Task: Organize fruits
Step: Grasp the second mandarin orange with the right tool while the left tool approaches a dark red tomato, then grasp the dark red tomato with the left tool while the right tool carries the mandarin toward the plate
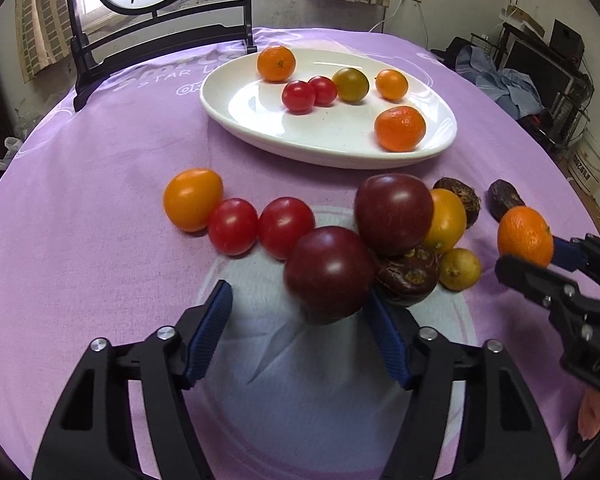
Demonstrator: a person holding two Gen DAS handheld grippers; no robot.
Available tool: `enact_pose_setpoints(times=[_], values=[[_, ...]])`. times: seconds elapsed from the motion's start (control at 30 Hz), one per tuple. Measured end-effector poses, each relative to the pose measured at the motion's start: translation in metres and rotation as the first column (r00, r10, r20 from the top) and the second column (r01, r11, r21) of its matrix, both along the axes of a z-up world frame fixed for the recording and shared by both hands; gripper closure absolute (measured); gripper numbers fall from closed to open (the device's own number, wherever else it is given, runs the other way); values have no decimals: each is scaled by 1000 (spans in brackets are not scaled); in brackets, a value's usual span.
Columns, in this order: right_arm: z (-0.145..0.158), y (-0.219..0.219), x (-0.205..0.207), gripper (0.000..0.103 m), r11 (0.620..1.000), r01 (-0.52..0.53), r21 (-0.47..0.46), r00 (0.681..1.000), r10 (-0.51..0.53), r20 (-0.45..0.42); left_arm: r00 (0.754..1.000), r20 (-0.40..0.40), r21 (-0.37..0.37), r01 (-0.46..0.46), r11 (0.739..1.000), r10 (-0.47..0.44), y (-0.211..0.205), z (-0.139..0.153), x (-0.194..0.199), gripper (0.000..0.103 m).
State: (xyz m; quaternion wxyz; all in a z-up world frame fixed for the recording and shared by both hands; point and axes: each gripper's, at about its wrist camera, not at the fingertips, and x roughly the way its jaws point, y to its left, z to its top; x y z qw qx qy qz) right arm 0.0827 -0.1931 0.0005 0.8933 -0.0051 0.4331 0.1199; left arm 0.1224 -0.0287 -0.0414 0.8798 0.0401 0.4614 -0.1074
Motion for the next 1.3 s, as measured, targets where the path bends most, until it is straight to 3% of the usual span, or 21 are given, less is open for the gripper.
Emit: enact_pose_setpoints(times=[0.1, 0.23, 0.5, 0.8, 1.03, 1.3], values=[[1, -1, 0, 59, 1000, 5, 1, 1000, -5, 5, 999, 33, 58, 15, 998, -17, -9, 0, 4, 42], [2, -2, -2, 59, 1000, 6, 7, 1000, -6, 9, 999, 11, 12, 30, 999, -30, -12, 1, 6, 62], [4, -2, -5, 59, 1000, -1, 9, 1000, 0, 30, 1000, -7, -21, 23, 1000, -23, -1, 6, -10, 63], [10, -1, -9, 59, 1000, 1, 8, 996, -1, 94, 996, 82, -81, 27, 996, -21, 11, 48, -22, 63], [43, 1, 0, 59, 1000, -22, -1, 990, 22, 142, 994, 111, -71, 12, 997, -4, 8, 74, 15, 63], [56, 5, 66, 59, 996, 19, -85, 985, -5, 171, 995, 73, -88, -57, 994, 64, 0, 73, 82, 63]])
